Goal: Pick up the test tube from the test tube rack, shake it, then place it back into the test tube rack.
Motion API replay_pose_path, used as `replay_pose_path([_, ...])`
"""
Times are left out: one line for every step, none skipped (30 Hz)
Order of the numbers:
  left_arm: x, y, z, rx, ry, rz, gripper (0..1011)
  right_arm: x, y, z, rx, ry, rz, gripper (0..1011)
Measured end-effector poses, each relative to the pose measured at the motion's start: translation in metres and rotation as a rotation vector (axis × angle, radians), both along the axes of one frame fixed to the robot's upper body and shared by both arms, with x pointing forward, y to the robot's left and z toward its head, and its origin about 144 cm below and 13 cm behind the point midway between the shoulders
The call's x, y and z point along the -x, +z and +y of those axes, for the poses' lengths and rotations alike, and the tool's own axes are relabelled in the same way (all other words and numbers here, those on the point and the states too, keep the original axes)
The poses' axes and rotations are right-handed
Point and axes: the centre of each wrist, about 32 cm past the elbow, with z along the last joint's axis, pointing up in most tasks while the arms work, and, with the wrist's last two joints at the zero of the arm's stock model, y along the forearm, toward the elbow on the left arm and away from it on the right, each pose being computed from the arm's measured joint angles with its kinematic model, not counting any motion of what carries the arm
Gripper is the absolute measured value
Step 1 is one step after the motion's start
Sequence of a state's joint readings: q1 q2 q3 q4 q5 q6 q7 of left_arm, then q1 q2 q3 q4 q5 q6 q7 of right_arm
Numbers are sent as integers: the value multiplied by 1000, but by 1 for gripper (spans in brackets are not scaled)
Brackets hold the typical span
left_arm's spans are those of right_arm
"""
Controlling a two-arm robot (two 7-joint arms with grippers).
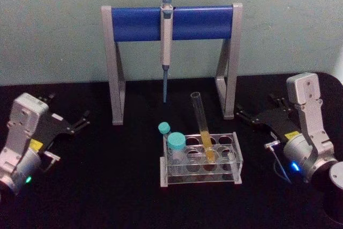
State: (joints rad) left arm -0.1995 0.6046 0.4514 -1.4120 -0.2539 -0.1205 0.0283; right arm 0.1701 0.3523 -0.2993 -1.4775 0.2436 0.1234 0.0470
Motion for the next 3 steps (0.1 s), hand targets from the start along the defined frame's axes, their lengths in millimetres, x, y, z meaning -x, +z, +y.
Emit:
replay_pose_path([0,0,0,0,0,0,1001,0,0,0,0,0,0,1000])
replay_pose_path([0,0,0,0,0,0,1001,0,0,0,0,0,0,1000])
replay_pose_path([0,0,0,0,0,0,1001,0,0,0,0,0,0,1000])
